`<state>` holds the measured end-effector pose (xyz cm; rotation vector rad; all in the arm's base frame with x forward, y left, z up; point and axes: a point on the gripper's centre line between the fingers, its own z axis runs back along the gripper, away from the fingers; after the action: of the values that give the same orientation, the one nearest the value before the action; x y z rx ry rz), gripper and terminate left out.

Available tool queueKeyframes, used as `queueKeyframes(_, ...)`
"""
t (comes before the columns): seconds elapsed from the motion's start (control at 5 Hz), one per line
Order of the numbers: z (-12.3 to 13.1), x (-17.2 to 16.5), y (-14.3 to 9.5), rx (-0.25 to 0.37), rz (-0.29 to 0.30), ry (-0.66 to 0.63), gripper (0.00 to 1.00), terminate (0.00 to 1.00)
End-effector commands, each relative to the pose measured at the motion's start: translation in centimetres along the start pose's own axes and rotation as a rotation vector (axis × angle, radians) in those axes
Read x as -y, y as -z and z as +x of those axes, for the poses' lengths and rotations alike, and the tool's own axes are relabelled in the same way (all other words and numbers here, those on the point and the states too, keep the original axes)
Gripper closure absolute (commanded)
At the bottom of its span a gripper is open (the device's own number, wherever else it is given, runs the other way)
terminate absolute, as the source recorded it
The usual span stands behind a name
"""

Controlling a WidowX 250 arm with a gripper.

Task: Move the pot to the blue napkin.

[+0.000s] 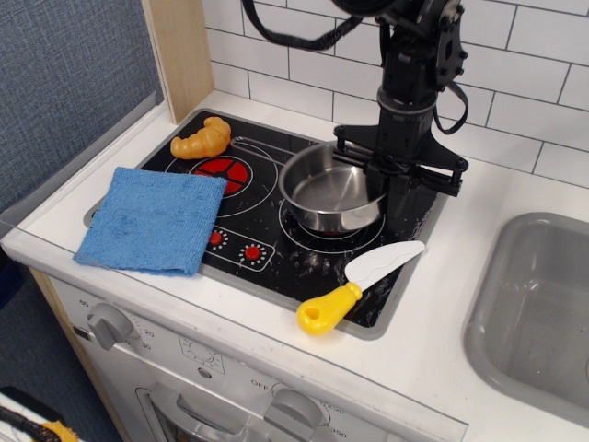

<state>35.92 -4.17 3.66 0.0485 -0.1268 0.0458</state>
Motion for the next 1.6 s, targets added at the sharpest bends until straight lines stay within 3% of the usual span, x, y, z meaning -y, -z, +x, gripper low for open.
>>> queueKeyframes(0.0,-3.6,-4.0,-7.5,0.118,0.05,0.01,1.0,0.0)
queueKeyframes(0.2,-7.0,-7.9,-6.8,0.088,0.114,0.017,1.0,0.0)
queueKeyframes(0.4,-8.2,-10.4,-5.2,0.06,0.158,0.031,1.0,0.0)
queueKeyframes(1.2,-9.1,-13.6,-0.3,0.01,0.157,0.044,1.0,0.0)
queueKeyframes(1.4,-9.6,-13.8,-0.2,0.009,0.149,0.047,0.0,0.0)
